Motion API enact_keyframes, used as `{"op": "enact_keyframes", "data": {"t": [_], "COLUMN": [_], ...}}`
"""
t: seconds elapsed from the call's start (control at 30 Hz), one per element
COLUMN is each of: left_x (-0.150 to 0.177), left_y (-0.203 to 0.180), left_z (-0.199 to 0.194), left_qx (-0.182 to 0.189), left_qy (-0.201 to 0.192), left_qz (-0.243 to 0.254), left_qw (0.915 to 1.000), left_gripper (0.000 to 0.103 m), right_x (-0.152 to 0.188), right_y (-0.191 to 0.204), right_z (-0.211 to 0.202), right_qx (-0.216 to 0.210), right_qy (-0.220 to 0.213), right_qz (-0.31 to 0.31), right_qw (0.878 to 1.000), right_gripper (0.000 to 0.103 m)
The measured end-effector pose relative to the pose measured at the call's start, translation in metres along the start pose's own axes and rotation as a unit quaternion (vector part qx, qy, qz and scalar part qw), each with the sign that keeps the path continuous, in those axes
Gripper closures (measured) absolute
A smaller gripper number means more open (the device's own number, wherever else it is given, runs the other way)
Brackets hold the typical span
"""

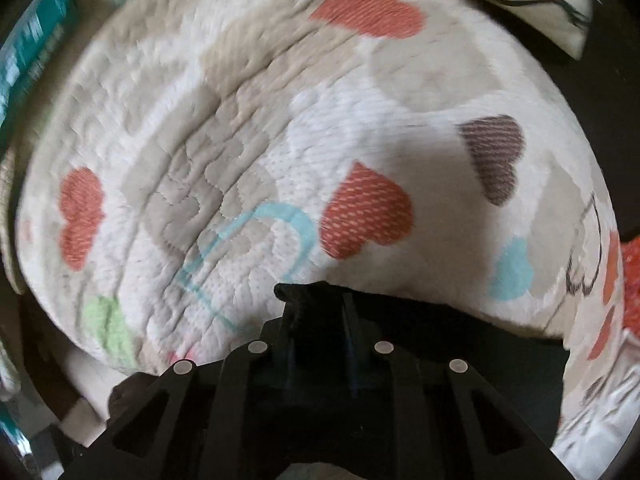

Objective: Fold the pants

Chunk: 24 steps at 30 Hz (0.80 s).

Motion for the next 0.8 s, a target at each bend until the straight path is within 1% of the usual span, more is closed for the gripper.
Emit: {"op": "enact_keyframes", "data": {"t": [0.13, 0.17, 0.23, 0.27, 0.3, 0.33, 0.37, 0.4, 0.43, 0.47, 0.5, 0.53, 0.57, 0.63, 0.67, 0.7, 0.73, 0.77, 0.8], "left_x": [0.005, 0.007, 0.009, 0.012, 0.015, 0.019, 0.023, 0.028, 0.033, 0.039, 0.043, 0.047, 0.051, 0.055, 0.057, 0.056, 0.054, 0.050, 0.044], "left_y": [-0.037, -0.052, -0.062, -0.070, -0.074, -0.079, -0.081, -0.085, -0.087, -0.089, -0.089, -0.089, -0.086, -0.078, -0.072, -0.067, -0.059, -0.046, -0.034], "left_z": [0.006, 0.013, 0.023, 0.030, 0.035, 0.038, 0.038, 0.037, 0.033, 0.026, 0.020, 0.013, 0.004, -0.014, -0.020, -0.020, -0.022, -0.022, -0.018], "left_qx": [0.003, 0.000, -0.003, -0.010, -0.016, -0.016, -0.016, -0.010, -0.002, 0.005, 0.005, 0.005, 0.008, 0.011, 0.006, -0.001, -0.011, -0.024, -0.031], "left_qy": [0.010, 0.013, 0.021, 0.028, 0.034, 0.040, 0.047, 0.057, 0.063, 0.064, 0.064, 0.065, 0.067, 0.063, 0.060, 0.057, 0.052, 0.050, 0.056], "left_qz": [0.031, 0.040, 0.055, 0.065, 0.070, 0.073, 0.075, 0.080, 0.085, 0.096, 0.103, 0.111, 0.116, 0.118, 0.118, 0.114, 0.104, 0.080, 0.056], "left_qw": [0.9995, 0.9991, 0.9983, 0.9974, 0.9968, 0.9964, 0.9959, 0.9951, 0.9944, 0.9933, 0.9926, 0.9916, 0.9909, 0.9909, 0.9911, 0.9918, 0.9932, 0.9952, 0.9964], "left_gripper": [0.088, 0.088, 0.087, 0.085, 0.084, 0.078, 0.073, 0.062, 0.055, 0.055, 0.052, 0.048, 0.046, 0.044, 0.044, 0.044, 0.044, 0.044, 0.044], "right_x": [0.041, 0.059, 0.081, 0.080, 0.091, 0.083, 0.088, 0.091, 0.096, 0.103, 0.111, 0.120, 0.128, 0.145, 0.155, 0.162, 0.167, 0.171, 0.175], "right_y": [-0.047, -0.064, -0.094, -0.100, -0.117, -0.115, -0.124, -0.132, -0.138, -0.148, -0.163, -0.175, -0.185, -0.202, -0.210, -0.216, -0.218, -0.217, -0.212], "right_z": [-0.018, -0.017, -0.018, -0.015, -0.012, -0.008, -0.005, 0.002, 0.011, 0.017, 0.019, 0.023, 0.025, 0.026, 0.023, 0.018, 0.012, 0.006, -0.003], "right_qx": [-0.032, -0.040, -0.057, -0.063, -0.073, -0.081, -0.088, -0.093, -0.095, -0.092, -0.085, -0.081, -0.086, -0.105, -0.109, -0.104, -0.100, -0.104, -0.124], "right_qy": [-0.036, -0.043, -0.056, -0.063, -0.072, -0.078, -0.085, -0.092, -0.098, -0.103, -0.108, -0.114, -0.120, -0.138, -0.152, -0.161, -0.172, -0.184, -0.200], "right_qz": [0.033, 0.041, 0.064, 0.073, 0.082, 0.090, 0.101, 0.115, 0.133, 0.151, 0.168, 0.186, 0.199, 0.229, 0.242, 0.249, 0.252, 0.251, 0.246], "right_qw": [0.998, 0.997, 0.995, 0.993, 0.991, 0.990, 0.987, 0.985, 0.982, 0.979, 0.976, 0.973, 0.969, 0.958, 0.952, 0.949, 0.947, 0.945, 0.940], "right_gripper": [0.083, 0.083, 0.083, 0.083, 0.083, 0.080, 0.077, 0.075, 0.065, 0.058, 0.056, 0.054, 0.052, 0.049, 0.048, 0.048, 0.048, 0.048, 0.048]}}
Point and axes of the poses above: each gripper's, at about its wrist camera, not at the fingertips, and z roughly the way its jaws point, y to its left, x to its underside, the point moved 6 cm from there along z, roughly the way its jaws point, and after that the axes turned 9 degrees about y, right-handed, at the moved point
